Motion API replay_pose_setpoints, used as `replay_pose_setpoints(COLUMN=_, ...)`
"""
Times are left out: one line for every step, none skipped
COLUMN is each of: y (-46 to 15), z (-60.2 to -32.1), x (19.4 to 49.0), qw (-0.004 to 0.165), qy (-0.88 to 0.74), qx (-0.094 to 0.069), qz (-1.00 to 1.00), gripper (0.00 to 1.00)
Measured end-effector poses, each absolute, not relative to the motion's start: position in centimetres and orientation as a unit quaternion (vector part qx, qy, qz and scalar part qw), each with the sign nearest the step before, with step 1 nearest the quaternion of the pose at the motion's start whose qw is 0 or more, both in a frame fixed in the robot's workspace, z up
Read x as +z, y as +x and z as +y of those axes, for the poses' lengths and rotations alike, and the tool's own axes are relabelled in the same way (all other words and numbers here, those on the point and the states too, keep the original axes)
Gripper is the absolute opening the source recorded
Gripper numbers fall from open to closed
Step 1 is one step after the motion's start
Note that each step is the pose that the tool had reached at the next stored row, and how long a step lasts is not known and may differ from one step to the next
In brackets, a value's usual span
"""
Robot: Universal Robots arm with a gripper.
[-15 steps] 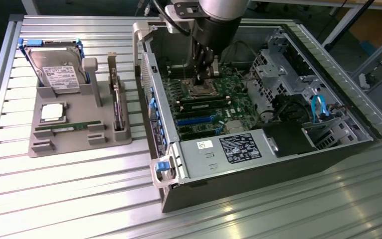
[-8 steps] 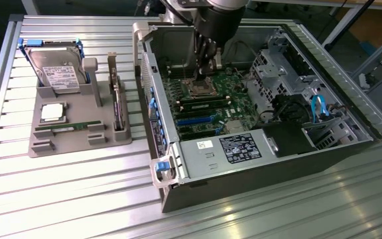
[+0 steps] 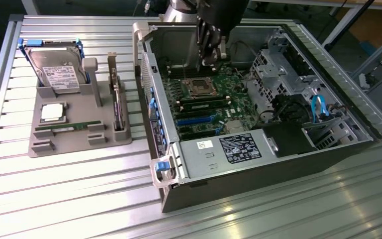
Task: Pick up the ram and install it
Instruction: 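Press down the ram until it locks into place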
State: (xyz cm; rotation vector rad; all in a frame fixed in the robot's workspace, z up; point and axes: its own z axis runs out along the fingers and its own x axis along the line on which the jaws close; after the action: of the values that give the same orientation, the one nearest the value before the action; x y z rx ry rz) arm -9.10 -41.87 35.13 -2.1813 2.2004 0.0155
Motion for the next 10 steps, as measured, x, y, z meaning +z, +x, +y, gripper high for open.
replay_pose_setpoints(y=-9.1, z=-41.9, x=35.1, qw=0.022, qy=-0.704, qx=0.005, qz=0.71, gripper=0.1)
replay_pose_setpoints(y=-9.1, z=-41.9, x=35.1, qw=0.022, qy=-0.704, qx=0.005, qz=0.71, gripper=0.1)
replay_pose_setpoints(y=-9.1, z=-41.9, x=35.1, qw=0.022, qy=-0.704, qx=0.005, qz=0.71, gripper=0.1)
replay_pose_setpoints(y=-9.0, z=-41.9, x=35.1, qw=0.021, qy=-0.704, qx=0.005, qz=0.71, gripper=0.1)
replay_pose_setpoints(y=-8.8, z=-41.9, x=35.2, qw=0.021, qy=-0.704, qx=0.005, qz=0.71, gripper=0.1)
replay_pose_setpoints(y=-8.4, z=-41.9, x=35.1, qw=0.021, qy=-0.704, qx=0.005, qz=0.71, gripper=0.1)
replay_pose_setpoints(y=-8.2, z=-41.9, x=35.1, qw=0.021, qy=-0.704, qx=0.005, qz=0.71, gripper=0.1)
replay_pose_setpoints(y=-8.0, z=-41.9, x=35.1, qw=0.021, qy=-0.704, qx=0.005, qz=0.71, gripper=0.1)
replay_pose_setpoints(y=-7.6, z=-41.9, x=35.1, qw=0.021, qy=-0.704, qx=0.005, qz=0.71, gripper=0.1)
replay_pose_setpoints(y=-7.3, z=-41.9, x=35.1, qw=0.021, qy=-0.704, qx=0.005, qz=0.71, gripper=0.1)
